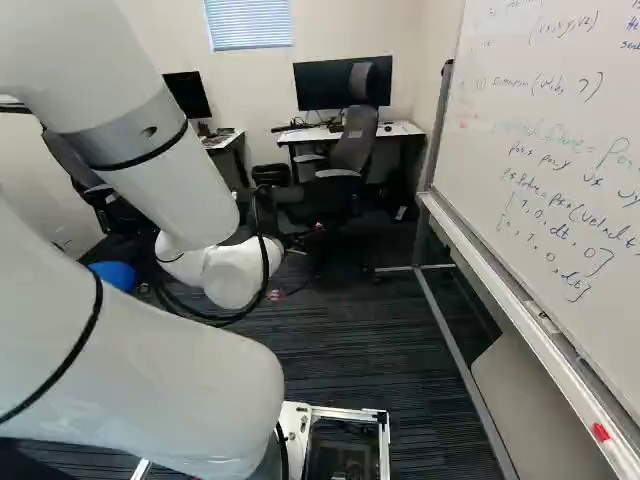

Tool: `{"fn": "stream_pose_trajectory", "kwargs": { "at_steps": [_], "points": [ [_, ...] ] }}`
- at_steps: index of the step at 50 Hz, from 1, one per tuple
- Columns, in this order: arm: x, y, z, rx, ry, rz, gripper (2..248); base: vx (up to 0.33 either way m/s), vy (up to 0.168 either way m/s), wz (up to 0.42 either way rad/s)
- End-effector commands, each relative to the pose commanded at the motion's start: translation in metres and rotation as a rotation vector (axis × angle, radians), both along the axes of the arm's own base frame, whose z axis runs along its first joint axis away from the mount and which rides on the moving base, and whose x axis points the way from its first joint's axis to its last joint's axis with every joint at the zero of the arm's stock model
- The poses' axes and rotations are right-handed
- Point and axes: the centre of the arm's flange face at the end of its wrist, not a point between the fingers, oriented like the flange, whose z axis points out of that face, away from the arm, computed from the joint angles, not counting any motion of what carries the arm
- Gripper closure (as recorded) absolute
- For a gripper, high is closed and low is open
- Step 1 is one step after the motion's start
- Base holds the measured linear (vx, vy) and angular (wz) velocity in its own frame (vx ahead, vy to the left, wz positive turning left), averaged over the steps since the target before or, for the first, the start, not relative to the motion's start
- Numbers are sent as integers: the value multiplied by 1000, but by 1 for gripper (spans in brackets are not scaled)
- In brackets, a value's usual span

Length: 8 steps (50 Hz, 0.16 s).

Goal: Open the door and move inside

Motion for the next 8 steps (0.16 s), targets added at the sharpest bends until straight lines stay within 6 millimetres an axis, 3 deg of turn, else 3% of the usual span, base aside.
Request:
{"fn": "stream_pose_trajectory", "kwargs": {
  "at_steps": [8],
  "points": [
    [0, 0, 0, 0, 0, 0, 3, 0, 0, 0]
  ]
}}
